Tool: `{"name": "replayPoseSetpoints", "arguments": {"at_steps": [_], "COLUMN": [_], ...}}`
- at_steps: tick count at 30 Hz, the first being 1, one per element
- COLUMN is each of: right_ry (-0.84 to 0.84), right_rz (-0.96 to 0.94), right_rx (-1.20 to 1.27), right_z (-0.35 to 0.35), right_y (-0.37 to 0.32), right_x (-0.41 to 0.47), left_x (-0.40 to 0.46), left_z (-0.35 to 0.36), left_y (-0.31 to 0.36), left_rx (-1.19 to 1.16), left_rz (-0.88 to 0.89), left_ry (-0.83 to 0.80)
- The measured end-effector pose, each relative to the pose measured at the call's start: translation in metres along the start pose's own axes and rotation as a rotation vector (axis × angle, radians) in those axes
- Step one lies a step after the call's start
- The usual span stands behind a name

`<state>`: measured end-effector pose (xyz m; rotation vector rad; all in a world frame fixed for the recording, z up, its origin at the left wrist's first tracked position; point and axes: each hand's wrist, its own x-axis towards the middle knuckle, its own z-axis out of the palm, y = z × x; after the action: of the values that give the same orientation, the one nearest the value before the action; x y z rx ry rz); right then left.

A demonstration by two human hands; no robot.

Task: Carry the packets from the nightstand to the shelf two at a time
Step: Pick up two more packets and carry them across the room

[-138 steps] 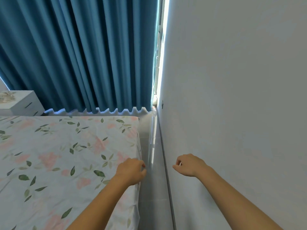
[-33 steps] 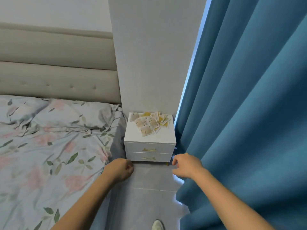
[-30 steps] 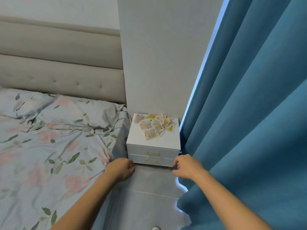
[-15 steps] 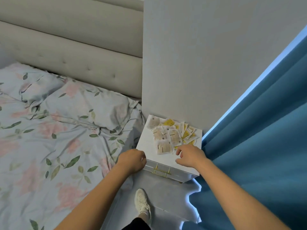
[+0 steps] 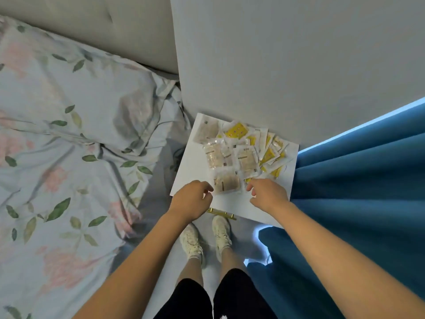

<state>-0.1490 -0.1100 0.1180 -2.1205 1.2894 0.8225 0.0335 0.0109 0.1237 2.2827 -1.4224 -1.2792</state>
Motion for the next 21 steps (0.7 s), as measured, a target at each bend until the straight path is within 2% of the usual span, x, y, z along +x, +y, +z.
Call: {"name": "replayPoseSetpoints", "arguments": {"at_steps": [4, 8, 15, 21], "right_ry": [0.034, 0.129, 0.187, 0.442], "right_rz": [0.016, -0.035, -0.174, -0.289], "right_rx": [-0.06, -0.122, -0.251, -0.245], "right_z": [0.03, 0.063, 0.097, 0.102], "right_y": [-0.004, -0.012, -0.016, -0.006], "right_x": [0.059, 0.11, 0.162, 0.169], "left_x": [0.028, 0.054, 0.087, 0.08], "left_z": [0.036, 0.064, 0.091, 0.094], "left_y": [-0.028, -0.052, -0.076, -0.101], "left_rx": [-0.24, -0.31, -0.458, -0.483], "left_rz": [-0.111, -0.167, -0.25, -0.326], "left_ry": [-0.035, -0.127, -0.101, -0.097]}}
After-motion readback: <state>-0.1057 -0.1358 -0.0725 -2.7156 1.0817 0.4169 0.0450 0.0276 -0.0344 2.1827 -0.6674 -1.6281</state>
